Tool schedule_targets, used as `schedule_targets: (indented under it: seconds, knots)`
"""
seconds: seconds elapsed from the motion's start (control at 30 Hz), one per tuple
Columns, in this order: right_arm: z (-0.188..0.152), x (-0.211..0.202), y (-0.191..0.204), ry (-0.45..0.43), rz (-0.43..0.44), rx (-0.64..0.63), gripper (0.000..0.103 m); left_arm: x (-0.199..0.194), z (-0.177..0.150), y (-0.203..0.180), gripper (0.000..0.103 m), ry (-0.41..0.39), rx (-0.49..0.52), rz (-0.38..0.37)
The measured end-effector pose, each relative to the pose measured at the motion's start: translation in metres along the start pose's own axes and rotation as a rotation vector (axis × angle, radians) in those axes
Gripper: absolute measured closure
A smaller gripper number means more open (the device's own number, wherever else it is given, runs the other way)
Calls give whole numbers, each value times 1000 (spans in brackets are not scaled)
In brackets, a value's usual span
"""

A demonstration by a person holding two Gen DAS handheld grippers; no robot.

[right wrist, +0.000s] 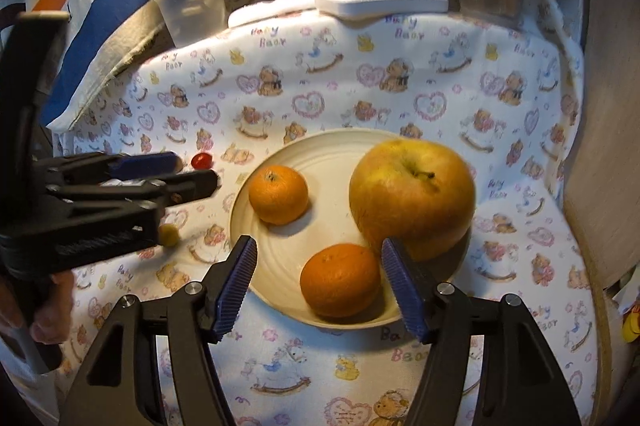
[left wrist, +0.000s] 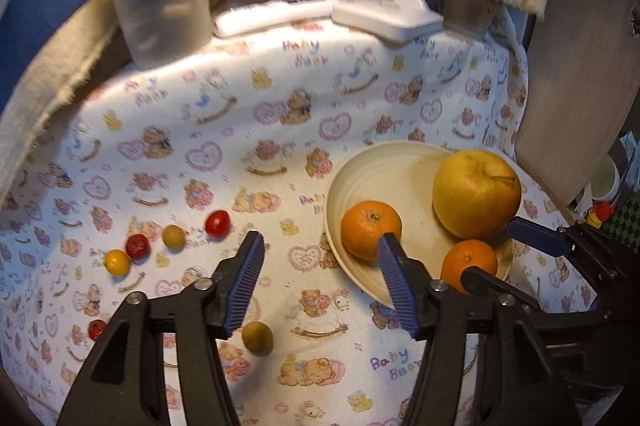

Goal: Organize fruits
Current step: 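Open the left gripper over the cloth and withdraw both grippers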

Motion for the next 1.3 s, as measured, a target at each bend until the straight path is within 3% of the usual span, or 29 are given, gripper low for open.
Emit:
schedule_targets:
  seconds: [0.2, 0.27, 0.53, 0.63, 0.83, 0.97, 1.13, 1.3]
  knots:
    - [6, -10, -5, -55, 6, 24, 36, -34, 9, 19, 41, -84, 5, 45]
    - [8, -12, -5, -59, -7, 14, 36, -51, 10, 29, 27, -134, 4, 70]
    - [12, -20, -5, -115, -15, 19, 32, -93, 3, 72, 14, -287, 13, 137]
    - [14, -23, -5, -133, -7, 21, 31, -103, 1, 89, 1, -348, 2, 153]
    - [18, -29, 3, -184, 8, -1, 31, -109, -4, 116, 0, -437, 10, 198]
    - [18, -29, 5, -199, 0, -2, 31, -98, -10, 135, 0, -420, -71, 152]
    - [18, -30, 0, -211, -7, 27, 30, -91, -19, 149, 0, -373, -98, 190]
    - [21, -35, 0, -226, -29, 17, 30, -93, -21, 159, 0, -357, -151, 170]
Point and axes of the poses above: each gripper's, at about its wrist camera, not at the fingertips, and x roughly the way its jaws point, y to its left, z to its top, the point moved 8 cm from there along x, roughly the way its jaws point, and after that the axes turned 9 degrees about -x, right-handed, at the moved point
